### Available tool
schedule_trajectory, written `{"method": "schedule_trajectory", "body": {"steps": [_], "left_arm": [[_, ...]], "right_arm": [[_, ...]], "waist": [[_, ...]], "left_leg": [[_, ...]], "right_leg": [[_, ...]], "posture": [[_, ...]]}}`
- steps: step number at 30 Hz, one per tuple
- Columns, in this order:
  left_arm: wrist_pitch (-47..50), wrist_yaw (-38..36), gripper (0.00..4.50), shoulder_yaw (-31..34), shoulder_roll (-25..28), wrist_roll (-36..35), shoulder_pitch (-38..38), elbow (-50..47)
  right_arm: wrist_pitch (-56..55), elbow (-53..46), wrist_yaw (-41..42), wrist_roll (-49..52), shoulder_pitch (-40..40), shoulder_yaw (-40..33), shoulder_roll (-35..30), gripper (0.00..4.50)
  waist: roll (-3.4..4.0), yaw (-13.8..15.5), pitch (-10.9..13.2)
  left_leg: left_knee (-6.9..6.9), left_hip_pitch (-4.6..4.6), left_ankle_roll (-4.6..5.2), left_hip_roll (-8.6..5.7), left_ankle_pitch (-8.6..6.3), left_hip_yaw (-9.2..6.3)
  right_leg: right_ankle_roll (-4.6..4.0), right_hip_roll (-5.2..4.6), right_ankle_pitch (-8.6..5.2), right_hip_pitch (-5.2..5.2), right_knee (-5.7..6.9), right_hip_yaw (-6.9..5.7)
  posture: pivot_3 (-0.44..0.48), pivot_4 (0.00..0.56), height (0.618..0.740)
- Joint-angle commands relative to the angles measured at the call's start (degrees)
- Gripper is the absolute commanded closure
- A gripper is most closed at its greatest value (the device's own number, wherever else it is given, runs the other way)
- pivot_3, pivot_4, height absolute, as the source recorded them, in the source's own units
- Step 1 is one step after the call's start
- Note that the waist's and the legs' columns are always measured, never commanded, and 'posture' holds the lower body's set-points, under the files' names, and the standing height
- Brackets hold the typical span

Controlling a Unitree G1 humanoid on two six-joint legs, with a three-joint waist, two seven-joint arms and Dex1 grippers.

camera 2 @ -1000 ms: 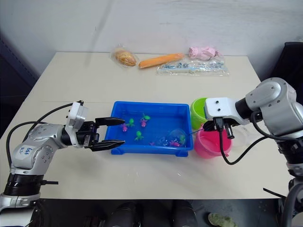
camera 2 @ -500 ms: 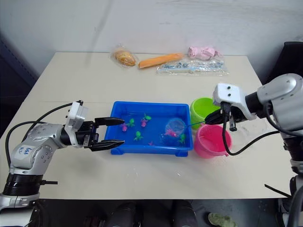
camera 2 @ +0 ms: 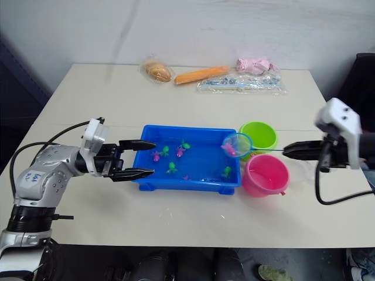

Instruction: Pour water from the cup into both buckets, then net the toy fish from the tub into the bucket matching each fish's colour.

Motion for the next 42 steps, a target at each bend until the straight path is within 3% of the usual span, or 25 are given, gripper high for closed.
{"method": "schedule_trajectory", "body": {"steps": [1,4,8,17,24,42], "left_arm": [[-0.4,-2.01,0.09,-0.37,-0.39,-0.75,-1.89,0.96],[-1.03,-3.24,0.09,-1.27,-1.32,-0.37,-3.14,2.77],[-1.98,-3.9,0.09,-2.67,-3.42,0.28,-4.85,4.72],[-3.14,-4.04,0.09,-3.31,-5.02,1.06,-5.36,5.81],[-3.11,-3.43,0.09,-3.49,-5.96,1.06,-5.55,5.27],[-0.07,-0.79,0.09,-3.79,-7.39,-0.48,-4.01,-1.27]], "right_arm": [[0.8,-6.33,-2.3,0.16,9.23,-14.72,3.75,4.5],[-3.54,-10.64,-3.89,-0.49,17.79,-22.63,8.96,4.5],[-12.89,-12.57,-6.59,-0.92,24.88,-27.19,15.96,4.5],[-30.4,-13.64,-13.47,-0.79,35.9,-27.62,29.08,4.5],[-41.97,-8.64,-18.61,-3.98,38.61,-23.83,31.03,4.5],[-78.91,0.85,-35.31,-23.21,41.8,-17.4,31.45,4.5]], "waist": [[-0.01,0.17,0.0],[0.0,0.47,-0.03],[0.0,0.3,-0.03],[0.1,0.1,-0.09],[0.14,0.06,-0.11],[0.24,-0.03,-0.17]], "left_leg": [[0.01,0.02,-0.01,0.02,0.0,-0.01],[0.0,0.01,-0.03,0.01,0.02,-0.01],[0.03,0.04,0.0,-0.05,0.04,-0.01],[-0.03,0.17,-0.04,-0.04,0.07,-0.02],[-0.02,0.25,-0.03,-0.05,0.08,-0.01],[-0.02,0.3,-0.04,-0.03,0.1,-0.01]], "right_leg": [[0.0,0.03,0.0,0.01,0.0,0.0],[0.0,0.1,0.0,0.07,-0.02,-0.01],[0.06,0.09,0.05,0.09,-0.02,0.08],[0.06,0.13,0.05,0.16,-0.01,0.12],[0.06,0.12,0.05,0.21,-0.03,0.17],[0.05,0.11,0.05,0.21,-0.07,0.22]], "posture": [[0.0,0.15,0.74],[0.0,0.15,0.74],[0.0,0.15,0.74],[0.0,0.15,0.74],[0.0,0.15,0.74],[0.0,0.15,0.74]]}}
